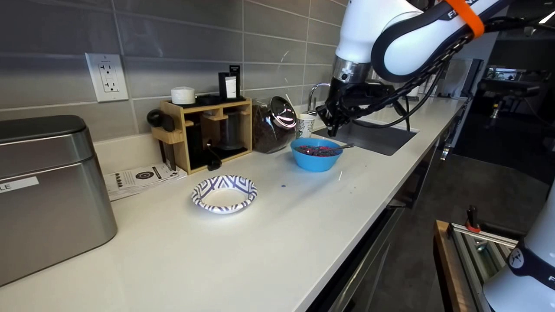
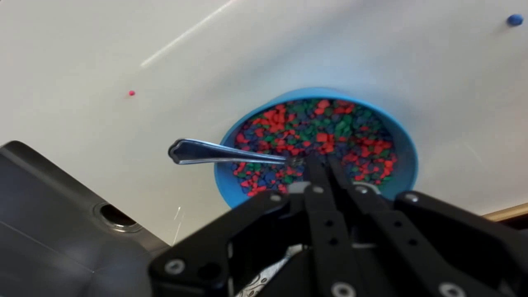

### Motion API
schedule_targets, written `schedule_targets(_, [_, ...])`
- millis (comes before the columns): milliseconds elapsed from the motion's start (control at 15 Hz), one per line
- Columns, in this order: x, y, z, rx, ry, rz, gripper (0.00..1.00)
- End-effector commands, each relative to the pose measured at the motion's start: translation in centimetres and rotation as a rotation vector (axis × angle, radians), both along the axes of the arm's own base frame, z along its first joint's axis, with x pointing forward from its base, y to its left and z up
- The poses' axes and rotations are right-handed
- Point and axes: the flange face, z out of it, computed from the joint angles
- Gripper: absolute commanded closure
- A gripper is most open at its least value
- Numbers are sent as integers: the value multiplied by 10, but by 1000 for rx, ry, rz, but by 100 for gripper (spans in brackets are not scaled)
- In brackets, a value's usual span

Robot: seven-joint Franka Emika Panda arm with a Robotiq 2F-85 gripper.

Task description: Put the bean in the bowl

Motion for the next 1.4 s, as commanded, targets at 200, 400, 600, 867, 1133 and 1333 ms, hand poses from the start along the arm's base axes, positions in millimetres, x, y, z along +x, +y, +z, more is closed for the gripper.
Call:
schedule_targets(200, [0,-31,-9,-56,-69,98,100])
schedule_targets(400, [9,-32,-18,-71,-99,177,100])
schedule_targets(600, [15,-30,-28,-73,-119,235,71])
schedule_targets(867, [15,-28,-29,-86,-136,273,42])
schedule_targets(1133, [-1,-9,-8,-37,-137,281,11])
schedule_targets(1333, [-24,10,10,56,-86,240,0])
